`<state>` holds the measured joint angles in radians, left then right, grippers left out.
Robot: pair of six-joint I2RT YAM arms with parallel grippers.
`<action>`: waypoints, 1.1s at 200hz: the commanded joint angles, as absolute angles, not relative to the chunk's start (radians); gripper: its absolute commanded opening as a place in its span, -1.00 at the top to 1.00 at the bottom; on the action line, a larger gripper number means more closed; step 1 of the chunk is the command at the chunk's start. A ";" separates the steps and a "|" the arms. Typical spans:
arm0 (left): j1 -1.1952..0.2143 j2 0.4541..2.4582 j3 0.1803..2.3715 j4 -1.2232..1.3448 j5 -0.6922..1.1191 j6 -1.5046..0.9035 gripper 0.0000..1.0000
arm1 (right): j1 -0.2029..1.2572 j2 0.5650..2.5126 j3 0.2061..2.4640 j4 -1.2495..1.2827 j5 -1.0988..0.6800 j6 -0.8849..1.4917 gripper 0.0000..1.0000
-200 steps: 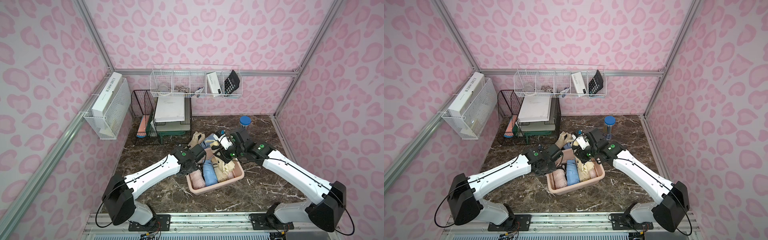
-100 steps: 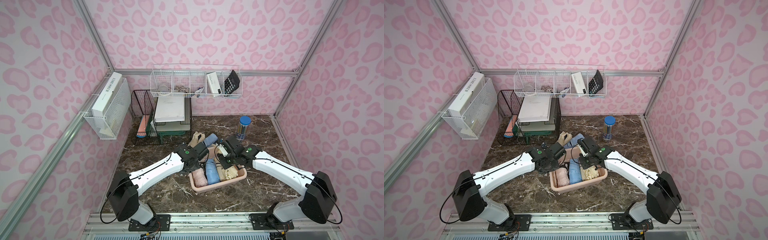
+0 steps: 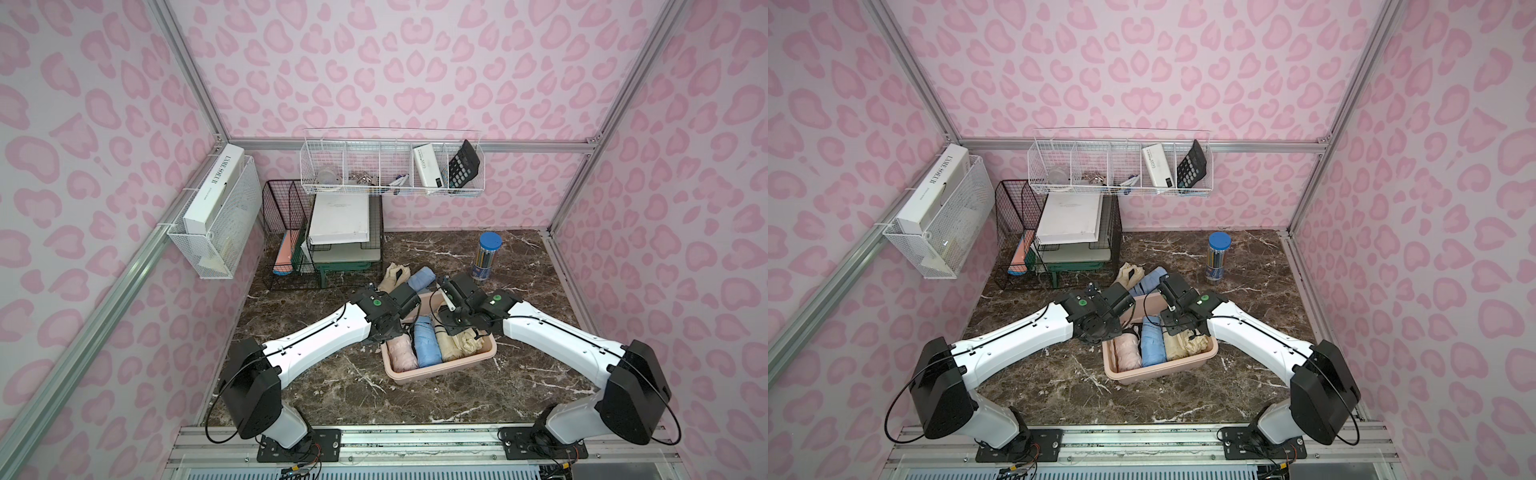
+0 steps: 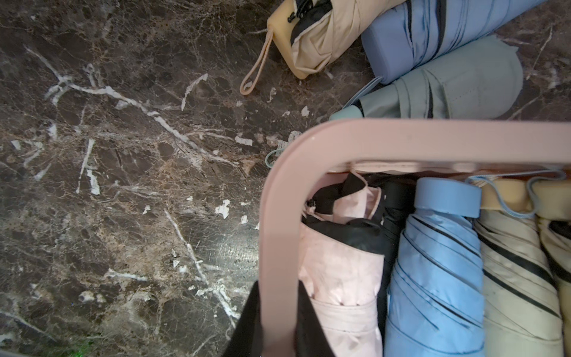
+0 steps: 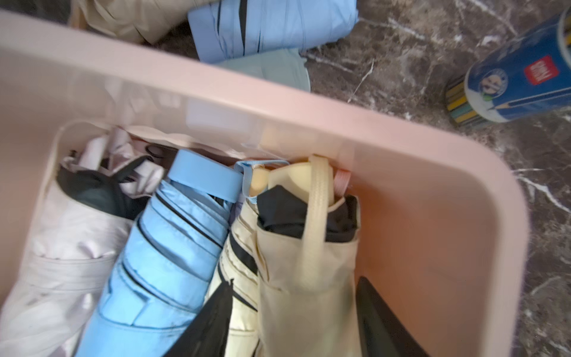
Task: Put the umbrella into the storage box
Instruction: Place the umbrella in the storage box.
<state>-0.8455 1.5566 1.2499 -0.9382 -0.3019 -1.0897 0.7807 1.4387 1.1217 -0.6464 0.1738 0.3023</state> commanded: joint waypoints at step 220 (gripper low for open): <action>-0.851 1.525 1.297 -0.893 -0.299 -0.959 -0.06 | 0.779 1.173 0.935 -0.387 0.033 0.365 -0.11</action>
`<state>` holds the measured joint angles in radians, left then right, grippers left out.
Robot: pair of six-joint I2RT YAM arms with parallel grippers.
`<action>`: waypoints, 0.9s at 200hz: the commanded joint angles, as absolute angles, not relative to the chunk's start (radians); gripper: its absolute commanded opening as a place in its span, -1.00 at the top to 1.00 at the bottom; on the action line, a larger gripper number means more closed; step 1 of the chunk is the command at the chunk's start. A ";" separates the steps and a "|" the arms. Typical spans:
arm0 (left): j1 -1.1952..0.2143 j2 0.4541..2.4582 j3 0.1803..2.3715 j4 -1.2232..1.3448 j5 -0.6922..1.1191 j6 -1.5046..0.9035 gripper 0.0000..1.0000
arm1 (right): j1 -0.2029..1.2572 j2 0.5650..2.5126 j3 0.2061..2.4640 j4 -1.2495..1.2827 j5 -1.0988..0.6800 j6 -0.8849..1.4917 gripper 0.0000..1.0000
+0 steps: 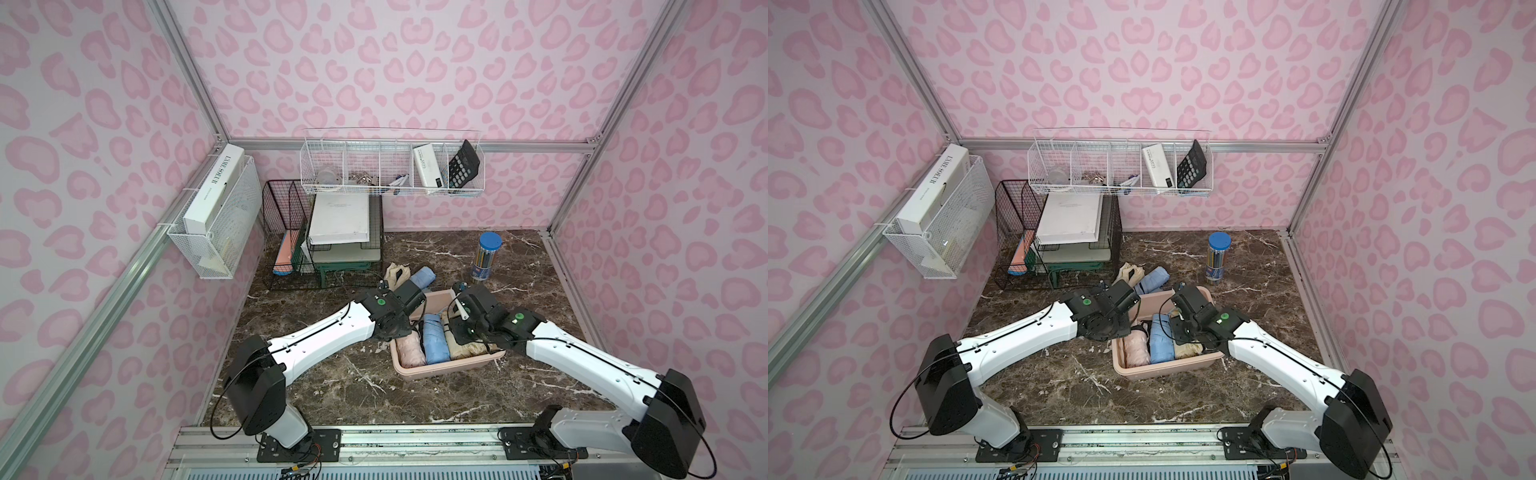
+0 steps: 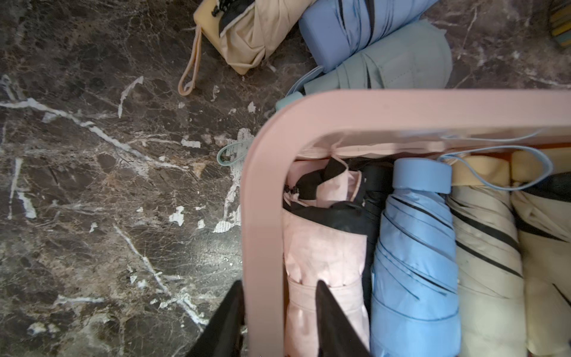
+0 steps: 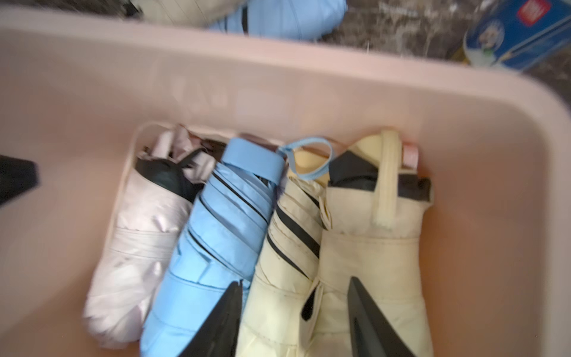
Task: Put the umbrella into the storage box
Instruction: Place the umbrella in the storage box.
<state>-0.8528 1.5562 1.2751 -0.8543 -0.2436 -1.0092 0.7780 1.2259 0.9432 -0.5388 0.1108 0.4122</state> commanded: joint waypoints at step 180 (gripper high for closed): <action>-0.632 1.594 1.400 -0.693 -0.043 -0.391 -0.61 | 0.569 1.238 1.058 -0.317 0.007 0.351 -0.14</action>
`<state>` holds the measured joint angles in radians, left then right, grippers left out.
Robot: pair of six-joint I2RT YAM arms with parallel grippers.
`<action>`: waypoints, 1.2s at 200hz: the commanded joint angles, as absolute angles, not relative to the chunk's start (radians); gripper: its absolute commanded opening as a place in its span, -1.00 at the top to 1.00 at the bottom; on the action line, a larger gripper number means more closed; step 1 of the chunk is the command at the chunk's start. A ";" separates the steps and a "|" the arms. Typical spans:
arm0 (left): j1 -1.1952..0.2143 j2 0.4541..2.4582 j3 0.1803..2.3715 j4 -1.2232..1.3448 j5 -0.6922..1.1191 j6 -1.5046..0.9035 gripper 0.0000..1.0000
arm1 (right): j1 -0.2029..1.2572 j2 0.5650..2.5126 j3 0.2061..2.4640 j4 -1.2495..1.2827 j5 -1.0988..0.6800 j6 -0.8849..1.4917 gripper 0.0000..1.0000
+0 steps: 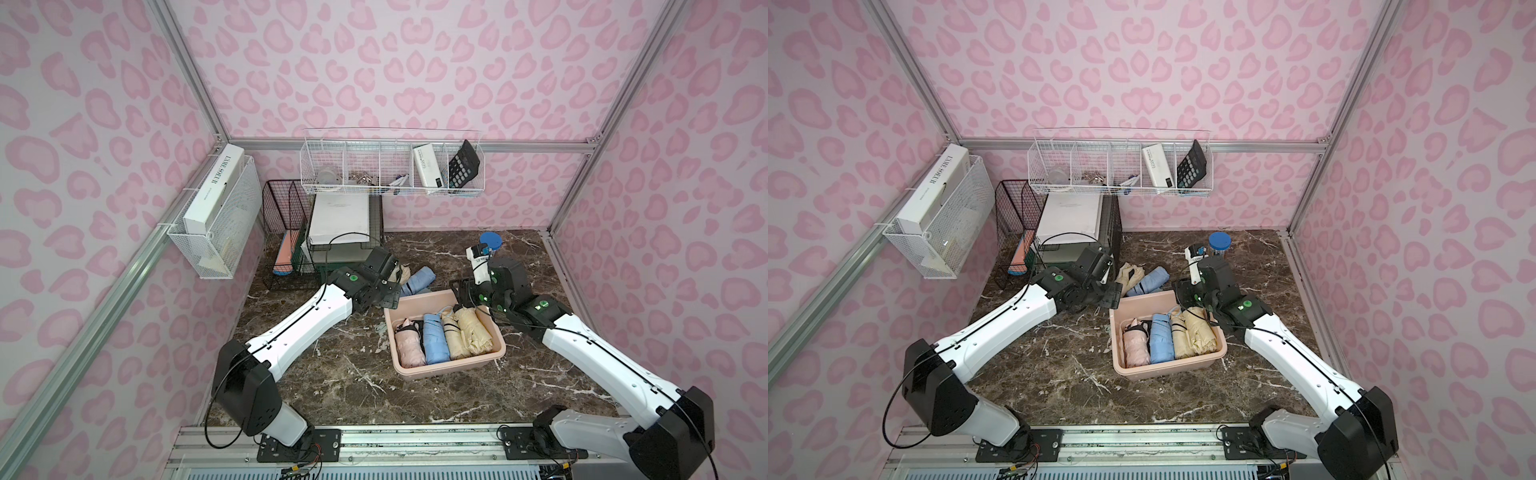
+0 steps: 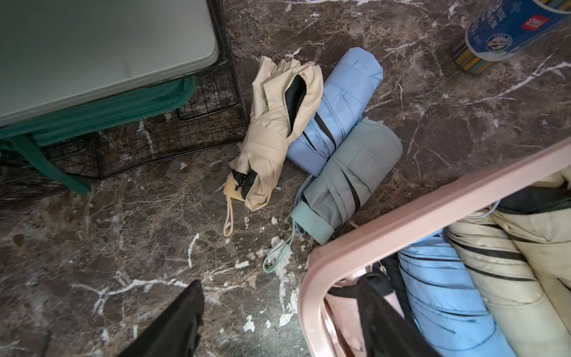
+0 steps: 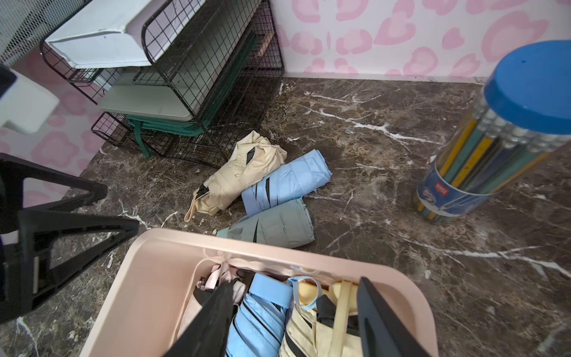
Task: Put the umbrella into the storage box
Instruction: Place the umbrella in the storage box, then pick up the umbrella from the center of the board.
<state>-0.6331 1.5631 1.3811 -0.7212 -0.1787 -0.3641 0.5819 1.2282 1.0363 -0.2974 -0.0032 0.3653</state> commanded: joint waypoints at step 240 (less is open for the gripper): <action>-0.675 1.742 1.607 -0.749 -0.052 -0.444 -0.55 | 0.487 1.205 1.037 -0.334 -0.021 0.352 -0.14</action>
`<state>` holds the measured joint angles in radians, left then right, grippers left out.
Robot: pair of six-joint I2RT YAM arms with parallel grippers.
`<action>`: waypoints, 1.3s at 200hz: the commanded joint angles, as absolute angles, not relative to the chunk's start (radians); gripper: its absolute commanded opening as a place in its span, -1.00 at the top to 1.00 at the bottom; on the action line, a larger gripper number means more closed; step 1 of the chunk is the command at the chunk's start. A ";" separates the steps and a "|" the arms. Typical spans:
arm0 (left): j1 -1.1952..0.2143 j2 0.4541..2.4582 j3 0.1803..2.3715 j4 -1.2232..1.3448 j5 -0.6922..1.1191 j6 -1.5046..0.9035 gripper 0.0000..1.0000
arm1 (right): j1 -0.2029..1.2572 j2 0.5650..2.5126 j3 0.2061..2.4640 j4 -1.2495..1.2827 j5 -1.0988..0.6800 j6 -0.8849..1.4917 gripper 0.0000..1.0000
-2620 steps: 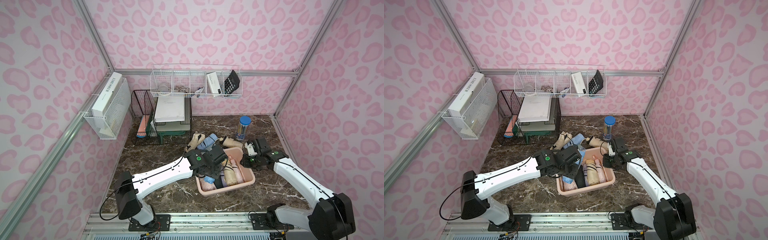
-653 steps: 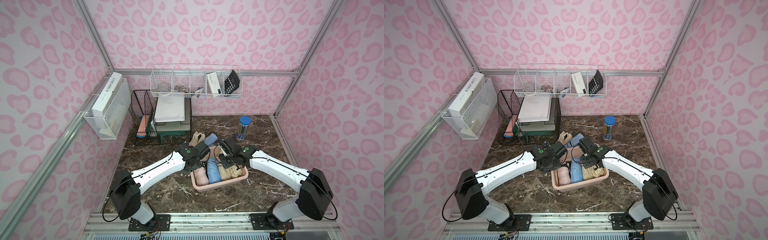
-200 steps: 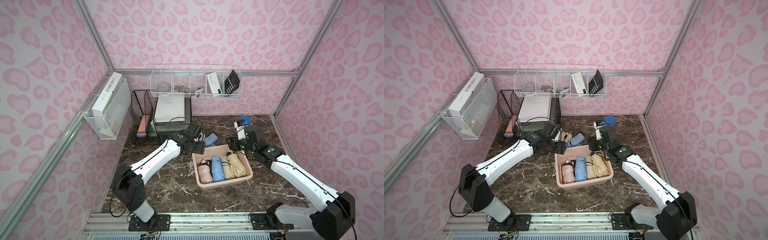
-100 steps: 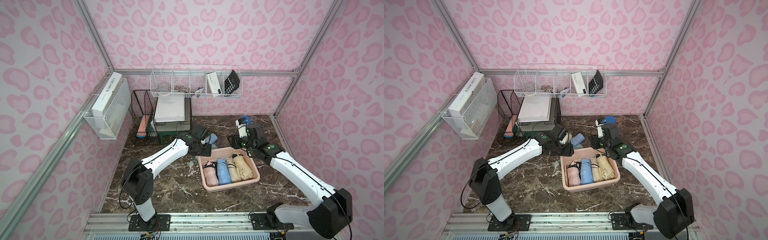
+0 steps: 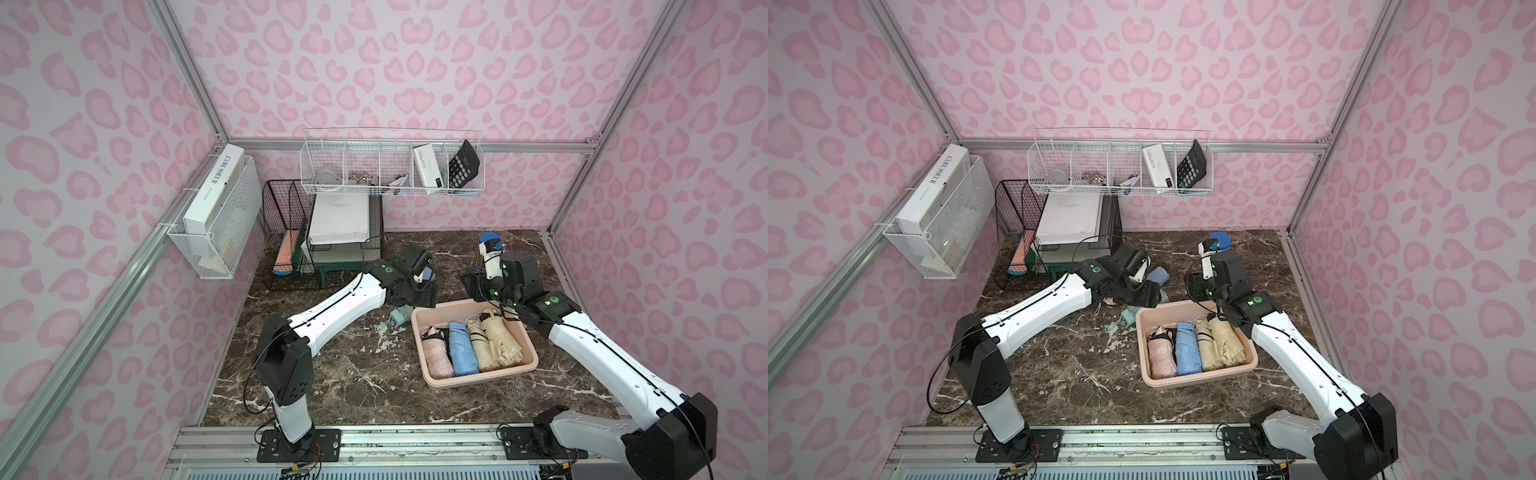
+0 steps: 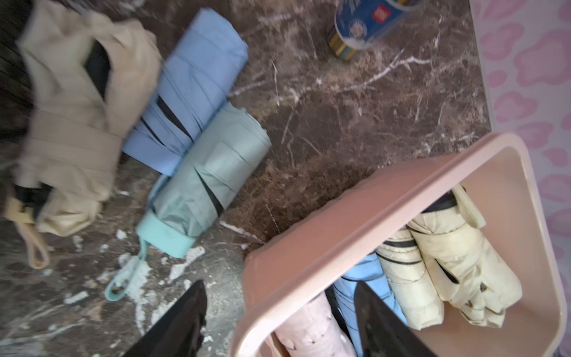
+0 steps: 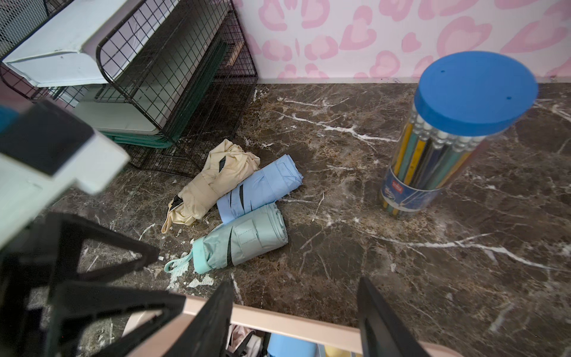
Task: Put the umbrella into the storage box
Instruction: Pick up the umbrella from the center of the board.
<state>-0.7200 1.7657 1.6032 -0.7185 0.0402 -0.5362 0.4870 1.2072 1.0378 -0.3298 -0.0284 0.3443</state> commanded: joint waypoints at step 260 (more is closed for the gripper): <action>-0.680 2.265 1.951 -0.994 -0.101 0.308 -0.50 | 0.470 1.229 1.082 -0.374 -0.063 0.330 -0.16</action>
